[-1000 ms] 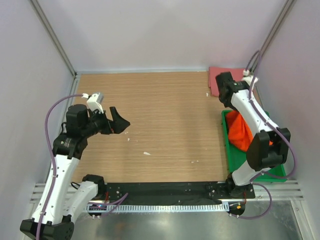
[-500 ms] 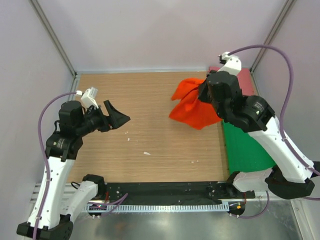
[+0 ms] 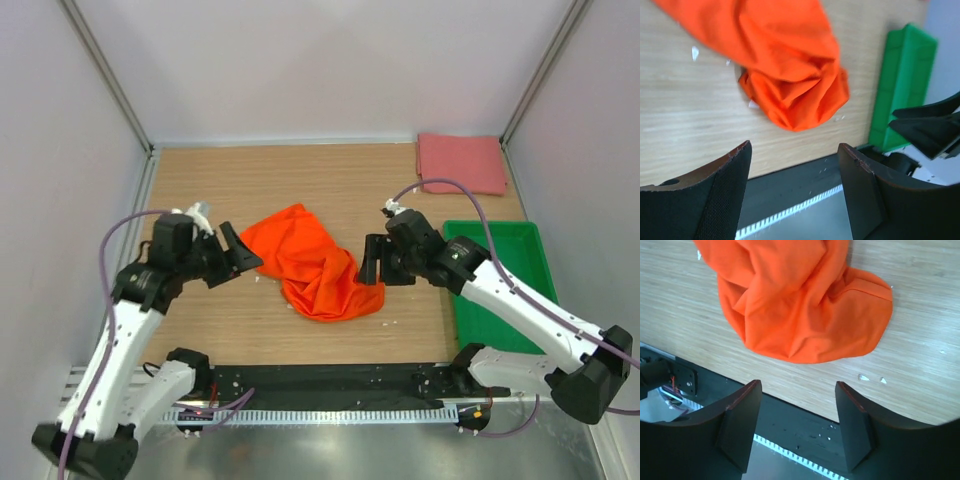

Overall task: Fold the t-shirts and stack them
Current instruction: Flatten the tshirt out

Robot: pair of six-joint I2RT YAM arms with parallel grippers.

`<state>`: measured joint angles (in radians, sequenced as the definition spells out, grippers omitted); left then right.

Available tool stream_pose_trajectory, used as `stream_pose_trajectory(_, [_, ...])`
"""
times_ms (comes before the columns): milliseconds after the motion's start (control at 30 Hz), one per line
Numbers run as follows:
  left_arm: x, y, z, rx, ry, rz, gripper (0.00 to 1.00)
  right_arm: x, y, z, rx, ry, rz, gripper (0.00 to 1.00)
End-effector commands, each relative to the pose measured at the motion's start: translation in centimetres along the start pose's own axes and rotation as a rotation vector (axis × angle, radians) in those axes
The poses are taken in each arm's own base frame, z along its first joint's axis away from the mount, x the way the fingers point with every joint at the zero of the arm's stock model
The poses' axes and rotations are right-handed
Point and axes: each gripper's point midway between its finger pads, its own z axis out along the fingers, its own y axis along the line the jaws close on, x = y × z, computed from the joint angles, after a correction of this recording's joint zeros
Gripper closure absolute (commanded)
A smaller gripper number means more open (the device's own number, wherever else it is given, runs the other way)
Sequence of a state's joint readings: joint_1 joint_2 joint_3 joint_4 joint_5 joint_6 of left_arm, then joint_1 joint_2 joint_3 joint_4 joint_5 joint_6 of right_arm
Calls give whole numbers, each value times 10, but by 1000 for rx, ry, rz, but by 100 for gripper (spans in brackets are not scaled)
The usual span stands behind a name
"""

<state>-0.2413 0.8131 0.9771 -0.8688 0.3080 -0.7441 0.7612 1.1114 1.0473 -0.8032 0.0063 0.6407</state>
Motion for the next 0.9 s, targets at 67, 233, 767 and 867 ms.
stream_pose_trajectory(67, [-3,-27,55,28,33,73,26,23,-31,40,-23,132,130,36])
stream_pose_trajectory(233, [-14,-43,132,-24,158,180,17,19,-62,61,-18,151,254,32])
stream_pose_trajectory(767, [-7,5,245,-336,364,263,14,23,-77,118,-50,276,362,28])
stream_pose_trajectory(867, [-6,4,257,-326,385,271,18,25,-79,131,-47,299,384,30])
